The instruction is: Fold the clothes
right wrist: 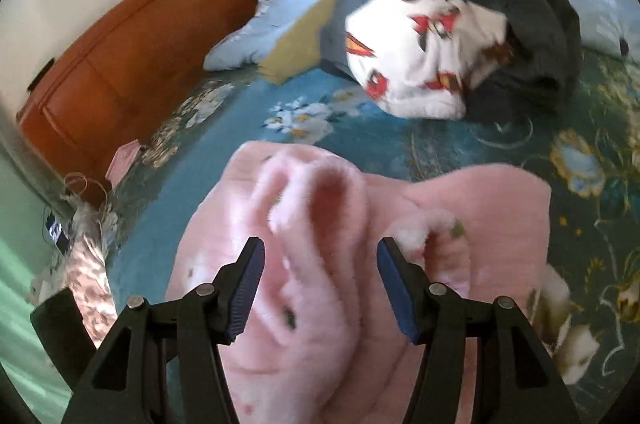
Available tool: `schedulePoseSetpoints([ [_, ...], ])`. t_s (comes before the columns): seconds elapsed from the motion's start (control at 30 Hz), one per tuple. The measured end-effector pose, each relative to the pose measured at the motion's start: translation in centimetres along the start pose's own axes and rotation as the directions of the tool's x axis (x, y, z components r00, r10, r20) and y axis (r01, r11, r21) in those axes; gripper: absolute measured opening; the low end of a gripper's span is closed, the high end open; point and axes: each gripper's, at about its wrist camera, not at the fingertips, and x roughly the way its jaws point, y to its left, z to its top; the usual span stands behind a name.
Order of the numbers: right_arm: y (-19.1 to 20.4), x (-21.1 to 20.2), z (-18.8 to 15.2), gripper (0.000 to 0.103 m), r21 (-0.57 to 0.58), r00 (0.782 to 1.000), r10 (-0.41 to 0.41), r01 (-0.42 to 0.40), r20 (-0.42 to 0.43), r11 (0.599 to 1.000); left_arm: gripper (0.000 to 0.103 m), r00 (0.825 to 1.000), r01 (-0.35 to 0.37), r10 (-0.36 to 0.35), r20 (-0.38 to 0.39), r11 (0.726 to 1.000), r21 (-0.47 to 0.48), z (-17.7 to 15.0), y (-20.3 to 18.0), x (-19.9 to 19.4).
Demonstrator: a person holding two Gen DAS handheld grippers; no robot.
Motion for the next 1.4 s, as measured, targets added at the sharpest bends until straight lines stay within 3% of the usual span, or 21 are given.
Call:
schedulePoseSetpoints([
  [0.13, -0.8, 1.6, 0.2, 0.060, 0.043, 0.998, 0.015, -0.012, -0.055, 0.999, 0.071, 1.000, 0.005, -0.005, 0.001, 1.000, -0.007, -0.1, 0.1, 0.0],
  [0.3, 0.0, 1.4, 0.0, 0.060, 0.036, 0.998, 0.052, -0.051, -0.040, 0.998, 0.071, 1.000, 0.029, -0.029, 0.007, 0.999, -0.032, -0.2, 0.6, -0.1],
  [0.37, 0.2, 1.3, -0.3, 0.051, 0.038, 0.998, 0.049, -0.048, -0.027, 0.998, 0.071, 0.999, 0.050, -0.049, 0.013, 0.997, -0.051, -0.3, 1.0, -0.2],
  [0.43, 0.2, 1.1, -0.5, 0.024, 0.053, 0.999, 0.049, -0.048, -0.021, 0.997, 0.071, 0.997, 0.074, -0.073, 0.021, 0.995, -0.073, -0.3, 1.4, -0.5],
  [0.5, 0.3, 0.7, -0.7, 0.018, 0.062, 0.998, 0.057, -0.056, -0.008, 0.997, 0.071, 0.995, 0.100, -0.098, 0.030, 0.990, -0.096, -0.3, 1.8, -0.7],
  [0.77, -0.5, -5.5, -1.2, 0.016, 0.127, 0.966, 0.202, -0.223, 0.162, 0.966, 0.071, 0.979, 0.192, -0.181, 0.089, 0.973, -0.131, -0.1, 2.3, -2.0],
  [0.9, -2.0, -7.0, -2.4, 0.016, 0.156, 0.970, 0.143, -0.175, 0.196, 0.972, 0.071, 0.976, 0.206, -0.195, 0.101, 0.972, -0.117, 0.0, 2.1, -2.2],
  [1.0, -4.4, -5.0, -3.4, 0.016, 0.245, 0.989, 0.078, -0.107, 0.125, 0.964, 0.071, 0.980, 0.188, -0.179, 0.082, 0.974, -0.123, 0.0, 2.2, -1.8],
  [1.17, -5.6, -3.0, -4.4, 0.021, 0.295, 0.995, 0.063, -0.082, 0.075, 0.952, 0.071, 0.985, 0.168, -0.161, 0.063, 0.978, -0.126, -0.1, 2.2, -1.4],
  [1.4, -4.5, -6.0, -5.1, 0.062, 0.211, 0.992, 0.041, -0.065, 0.118, 0.975, 0.071, 0.985, 0.166, -0.158, 0.071, 0.979, -0.121, -0.2, 2.1, -1.5],
])
